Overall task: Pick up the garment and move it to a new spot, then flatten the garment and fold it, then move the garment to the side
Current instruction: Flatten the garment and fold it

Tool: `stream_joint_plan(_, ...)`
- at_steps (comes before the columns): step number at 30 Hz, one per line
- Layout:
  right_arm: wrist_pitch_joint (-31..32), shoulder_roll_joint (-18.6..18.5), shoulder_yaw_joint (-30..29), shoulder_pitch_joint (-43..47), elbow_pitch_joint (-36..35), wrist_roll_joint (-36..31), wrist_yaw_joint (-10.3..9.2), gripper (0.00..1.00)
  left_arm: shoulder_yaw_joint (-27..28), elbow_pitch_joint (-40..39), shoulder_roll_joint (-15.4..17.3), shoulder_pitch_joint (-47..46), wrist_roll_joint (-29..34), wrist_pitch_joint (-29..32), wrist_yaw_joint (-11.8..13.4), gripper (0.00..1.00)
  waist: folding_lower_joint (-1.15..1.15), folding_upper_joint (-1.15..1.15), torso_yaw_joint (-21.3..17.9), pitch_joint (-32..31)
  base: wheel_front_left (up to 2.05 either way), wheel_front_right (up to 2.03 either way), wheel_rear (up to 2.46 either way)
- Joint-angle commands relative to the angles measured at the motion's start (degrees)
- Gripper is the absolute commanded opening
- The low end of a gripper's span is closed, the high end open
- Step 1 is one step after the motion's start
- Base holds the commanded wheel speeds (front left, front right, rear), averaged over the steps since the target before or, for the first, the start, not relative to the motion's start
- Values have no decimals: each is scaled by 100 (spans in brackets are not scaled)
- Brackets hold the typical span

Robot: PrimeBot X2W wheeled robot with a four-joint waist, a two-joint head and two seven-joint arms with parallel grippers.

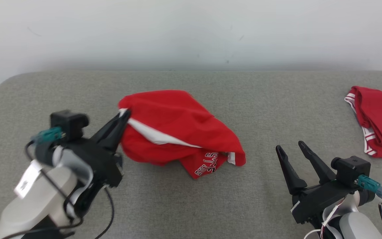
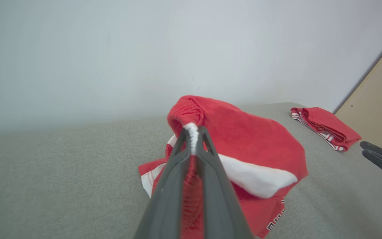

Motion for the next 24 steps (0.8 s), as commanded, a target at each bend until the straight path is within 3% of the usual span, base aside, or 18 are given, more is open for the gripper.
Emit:
stream_joint_plan(1,9,-7,-10,33,1,-26,-13,100,48,-58,74,161,-79,-49,45,0,0,0,83,-53,0,0,0)
stream_joint_plan(9,39,-30,-9,87,15,-27,-13,100,291,-405,616,1157,-321,-343,513,0,0,0,165,-84,0,0,0)
stream_joint_plan(16,89,-50,38,89,43,-10,-13,100,511,-296,501,1807,-555,-502,491,0,0,0,160,-132,0,0,0)
stream_joint_plan(24,184,-83,116,132,80,64,-13,100,982,277,248,2304,-386,-547,435,0,0,0,84,-169,0,0,0)
